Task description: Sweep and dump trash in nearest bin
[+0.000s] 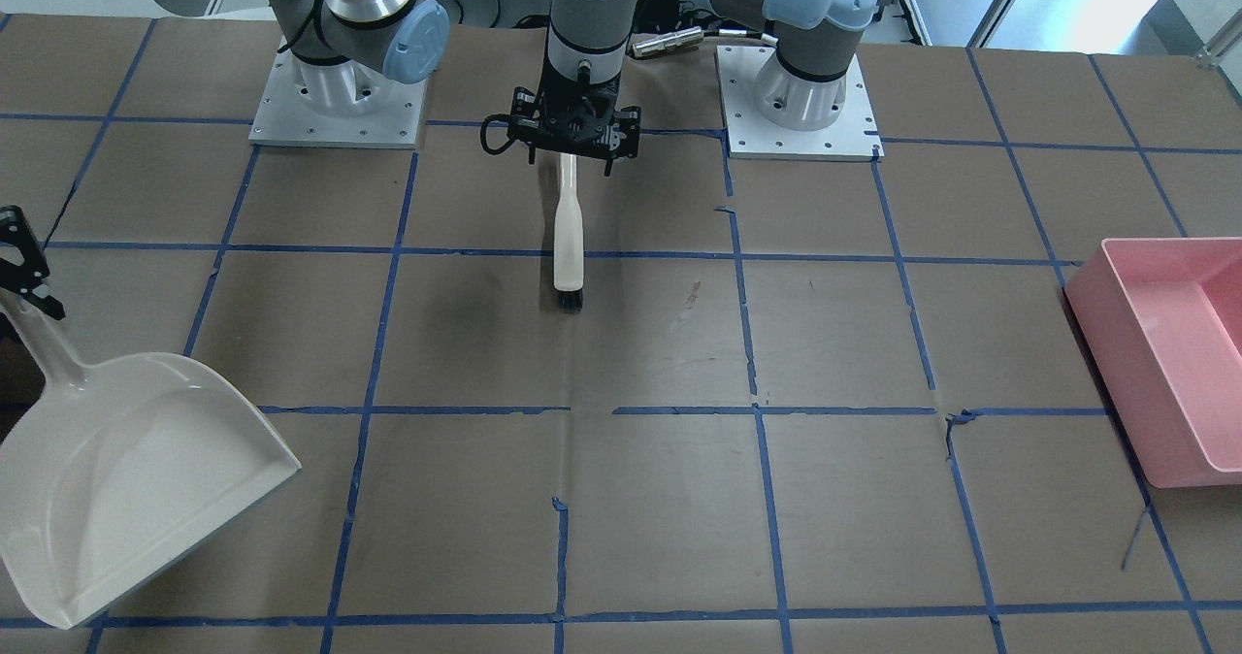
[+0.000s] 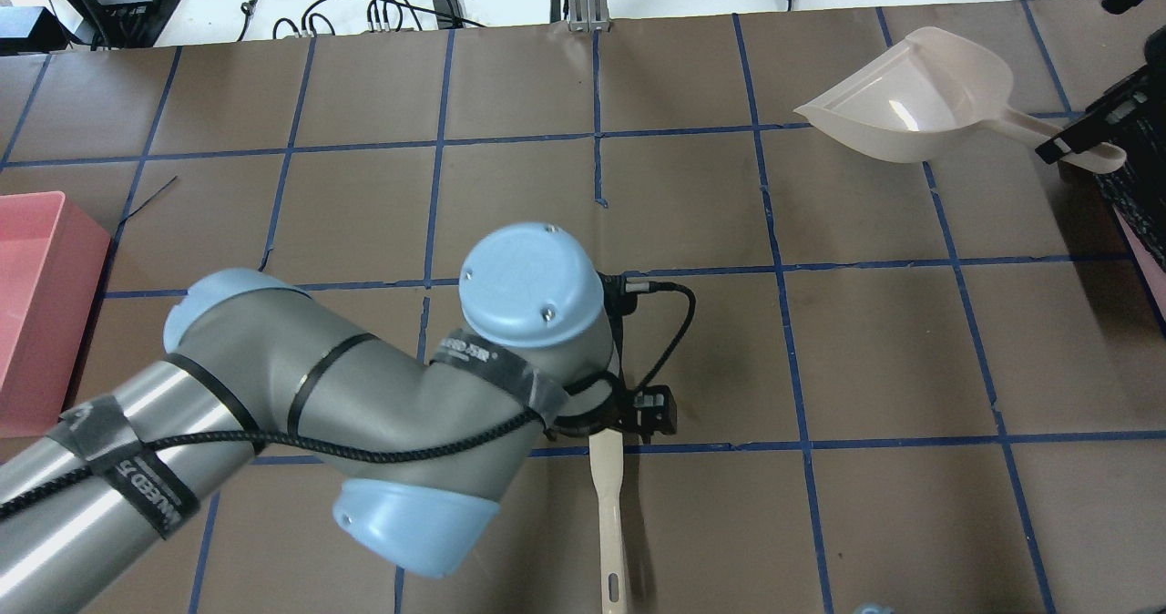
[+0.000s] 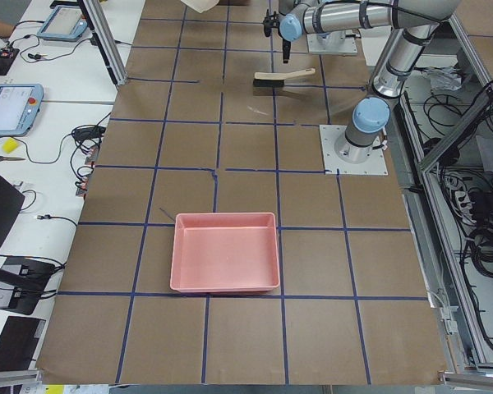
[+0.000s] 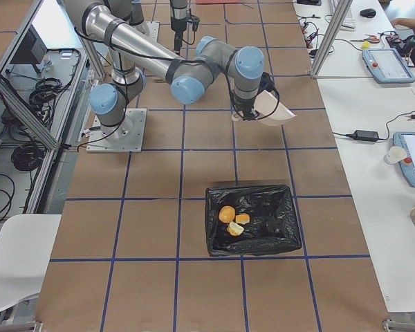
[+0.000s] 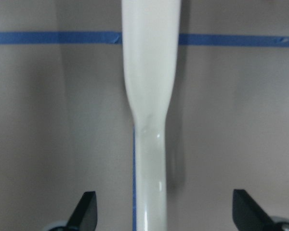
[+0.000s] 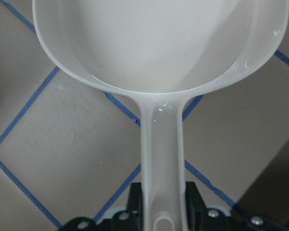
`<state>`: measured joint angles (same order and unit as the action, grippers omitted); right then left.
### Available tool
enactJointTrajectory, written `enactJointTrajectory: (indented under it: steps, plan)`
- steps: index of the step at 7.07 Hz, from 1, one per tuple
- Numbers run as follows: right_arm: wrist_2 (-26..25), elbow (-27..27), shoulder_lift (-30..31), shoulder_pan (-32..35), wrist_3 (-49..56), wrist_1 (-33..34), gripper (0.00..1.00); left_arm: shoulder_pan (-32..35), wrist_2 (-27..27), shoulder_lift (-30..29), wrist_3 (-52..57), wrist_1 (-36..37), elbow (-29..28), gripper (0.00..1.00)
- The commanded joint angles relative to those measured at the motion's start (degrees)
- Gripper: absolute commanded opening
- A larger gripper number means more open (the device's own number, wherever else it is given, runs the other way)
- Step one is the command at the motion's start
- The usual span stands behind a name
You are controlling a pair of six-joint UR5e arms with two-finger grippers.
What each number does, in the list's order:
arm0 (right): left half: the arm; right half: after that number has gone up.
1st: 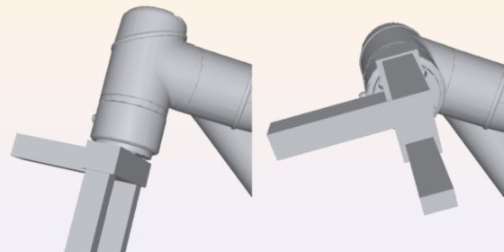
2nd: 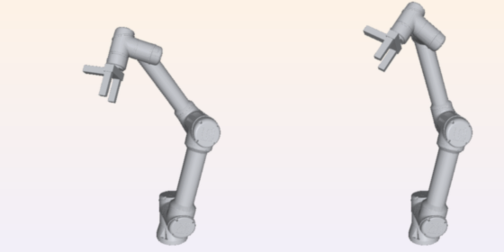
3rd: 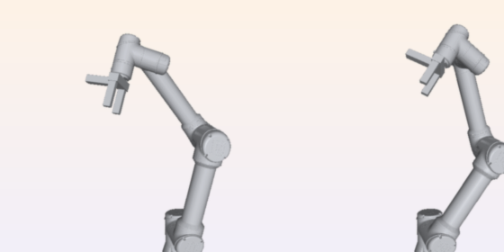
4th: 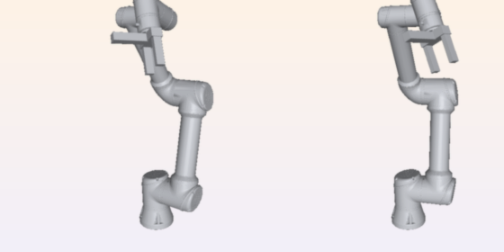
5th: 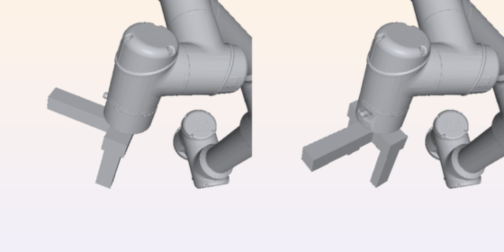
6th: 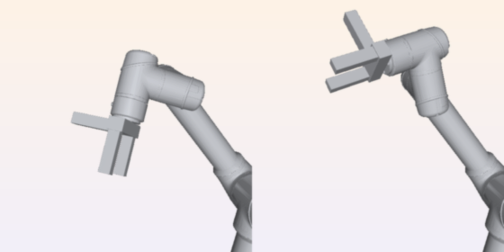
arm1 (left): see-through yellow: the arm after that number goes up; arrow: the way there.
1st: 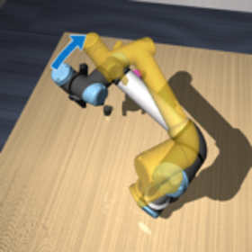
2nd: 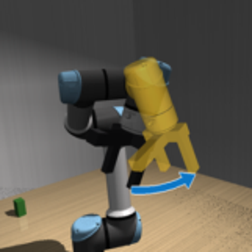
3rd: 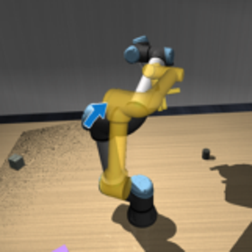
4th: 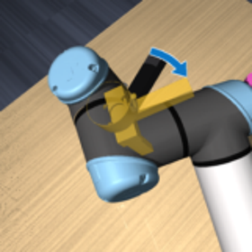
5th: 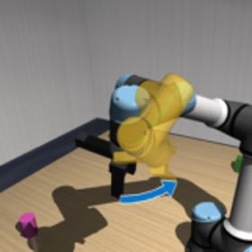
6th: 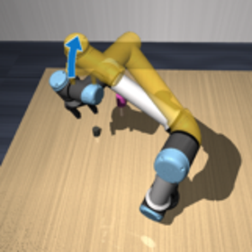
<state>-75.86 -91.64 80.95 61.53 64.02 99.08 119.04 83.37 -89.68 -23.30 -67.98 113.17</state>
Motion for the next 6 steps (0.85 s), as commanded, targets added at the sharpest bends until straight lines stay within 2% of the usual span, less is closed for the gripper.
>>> enactJointTrajectory:
  steps: [1, 4, 5, 6]
  plan:
    - [-0.07, -0.11, 0.0, 8.48, -15.16, 3.13, 0.02, -10.27, 2.74, -0.05, 11.38, -3.65, -5.31, 1.0]
    - [-1.47, -2.3, -0.88, 22.44, -36.7, 13.73, 0.02, -26.35, 6.96, 1.08, 27.83, -3.83, -8.04, 1.0]
    - [-4.35, -3.62, -1.14, 26.24, -43.64, 15.69, 0.02, -29.45, 7.93, 1.7, 31.35, -3.92, -8.66, 1.0]
    - [-6.38, -3.98, -2.62, 30.62, -52.33, 18.75, 0.02, -31.48, 12.21, 2.31, 36.52, -3.83, -9.19, 1.0]
